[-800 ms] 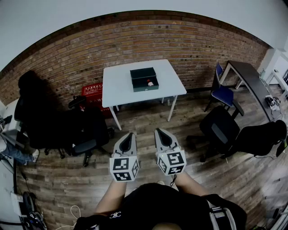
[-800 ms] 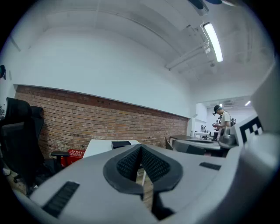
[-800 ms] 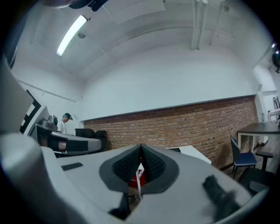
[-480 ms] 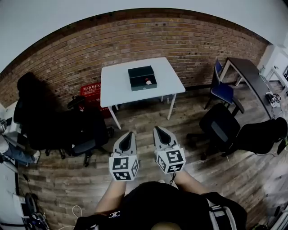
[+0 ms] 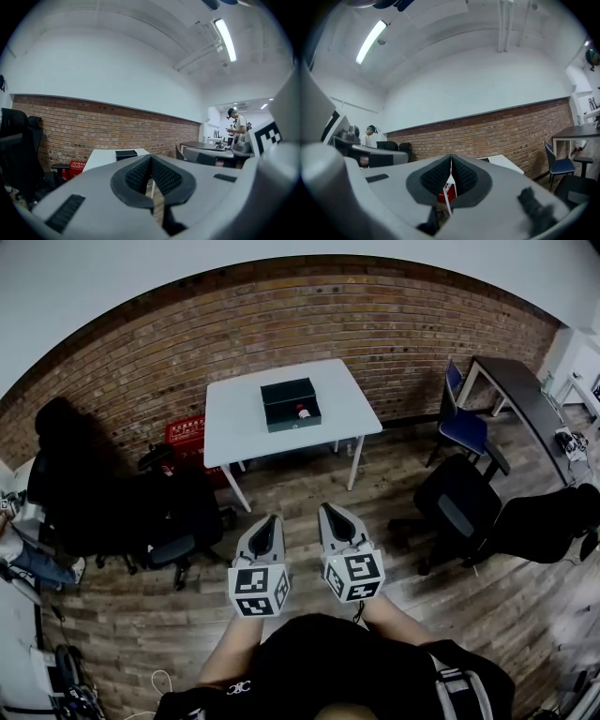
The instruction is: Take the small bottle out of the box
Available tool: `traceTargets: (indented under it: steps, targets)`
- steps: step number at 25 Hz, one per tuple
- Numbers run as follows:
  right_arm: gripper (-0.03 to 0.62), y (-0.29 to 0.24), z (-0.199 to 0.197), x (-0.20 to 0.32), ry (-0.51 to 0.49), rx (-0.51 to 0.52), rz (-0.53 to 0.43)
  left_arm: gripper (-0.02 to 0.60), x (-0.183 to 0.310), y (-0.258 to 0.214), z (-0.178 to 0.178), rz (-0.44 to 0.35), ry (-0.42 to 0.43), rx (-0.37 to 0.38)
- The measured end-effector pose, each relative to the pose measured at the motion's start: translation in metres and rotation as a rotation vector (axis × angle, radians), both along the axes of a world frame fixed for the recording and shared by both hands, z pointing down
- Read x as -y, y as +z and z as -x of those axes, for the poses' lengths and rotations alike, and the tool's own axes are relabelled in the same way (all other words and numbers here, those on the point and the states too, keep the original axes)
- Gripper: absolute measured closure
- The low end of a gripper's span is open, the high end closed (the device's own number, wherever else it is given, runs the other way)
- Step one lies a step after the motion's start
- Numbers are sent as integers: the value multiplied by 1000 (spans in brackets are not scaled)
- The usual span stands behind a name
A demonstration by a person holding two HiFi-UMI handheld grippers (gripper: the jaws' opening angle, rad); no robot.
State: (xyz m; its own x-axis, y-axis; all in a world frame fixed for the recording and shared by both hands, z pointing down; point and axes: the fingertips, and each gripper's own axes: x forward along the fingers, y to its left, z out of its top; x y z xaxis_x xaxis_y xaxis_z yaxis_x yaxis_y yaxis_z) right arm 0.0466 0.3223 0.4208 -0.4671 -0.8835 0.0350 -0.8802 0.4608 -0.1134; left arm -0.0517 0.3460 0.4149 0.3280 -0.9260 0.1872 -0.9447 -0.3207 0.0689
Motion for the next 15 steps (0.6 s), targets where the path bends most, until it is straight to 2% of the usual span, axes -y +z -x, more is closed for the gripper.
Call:
traceTargets:
  steps: [15]
  targets:
    - [563, 19, -73, 19, -24, -6, 15, 574, 18, 17, -73, 17, -7, 19]
